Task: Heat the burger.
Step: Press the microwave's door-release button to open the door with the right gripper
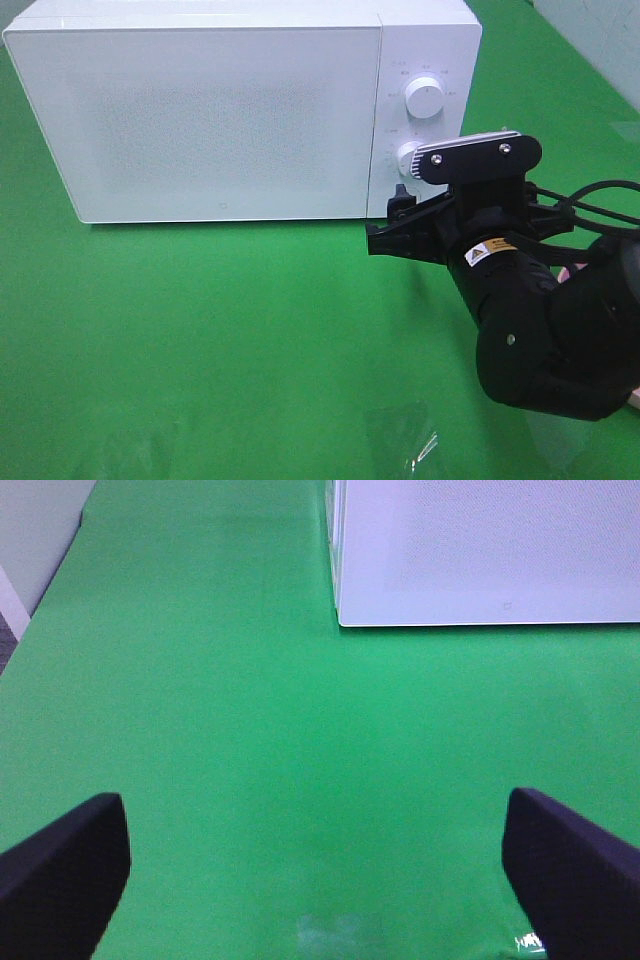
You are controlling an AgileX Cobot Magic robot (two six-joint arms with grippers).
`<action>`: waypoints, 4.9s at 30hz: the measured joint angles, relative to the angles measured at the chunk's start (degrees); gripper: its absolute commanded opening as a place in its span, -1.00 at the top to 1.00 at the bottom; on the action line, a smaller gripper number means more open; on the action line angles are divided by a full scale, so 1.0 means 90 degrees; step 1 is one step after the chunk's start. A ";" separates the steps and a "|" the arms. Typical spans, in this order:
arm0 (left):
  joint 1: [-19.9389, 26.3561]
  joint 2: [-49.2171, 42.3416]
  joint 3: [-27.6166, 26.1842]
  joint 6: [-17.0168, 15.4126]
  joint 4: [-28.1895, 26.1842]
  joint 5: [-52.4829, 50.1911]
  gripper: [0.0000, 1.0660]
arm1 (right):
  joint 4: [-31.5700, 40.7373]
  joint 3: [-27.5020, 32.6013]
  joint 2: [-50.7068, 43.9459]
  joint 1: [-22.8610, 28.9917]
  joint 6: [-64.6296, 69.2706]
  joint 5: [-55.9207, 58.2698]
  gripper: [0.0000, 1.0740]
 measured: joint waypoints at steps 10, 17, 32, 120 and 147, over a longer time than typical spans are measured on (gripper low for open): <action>0.0000 0.0000 0.0000 0.0000 0.0000 0.0000 -0.74 | -0.0248 -0.0204 0.0191 -0.0140 0.0656 -0.0006 -0.41; 0.0000 0.0000 0.0000 0.0000 -0.0006 0.0000 -0.74 | -0.0248 -0.0204 0.0191 -0.0140 0.1872 -0.0006 -0.23; 0.0000 0.0000 0.0000 0.0000 -0.0006 0.0000 -0.74 | -0.0255 -0.0204 0.0191 -0.0140 0.8111 0.0127 0.87; 0.0000 0.0000 0.0000 0.0000 -0.0006 -0.0006 -0.74 | -0.1401 -0.2107 0.1954 -0.1534 1.0733 0.1534 1.00; 0.0000 0.0000 0.0000 0.0000 -0.0006 -0.0006 -0.74 | -0.1006 -0.2515 0.2120 -0.1553 1.0848 0.1509 1.00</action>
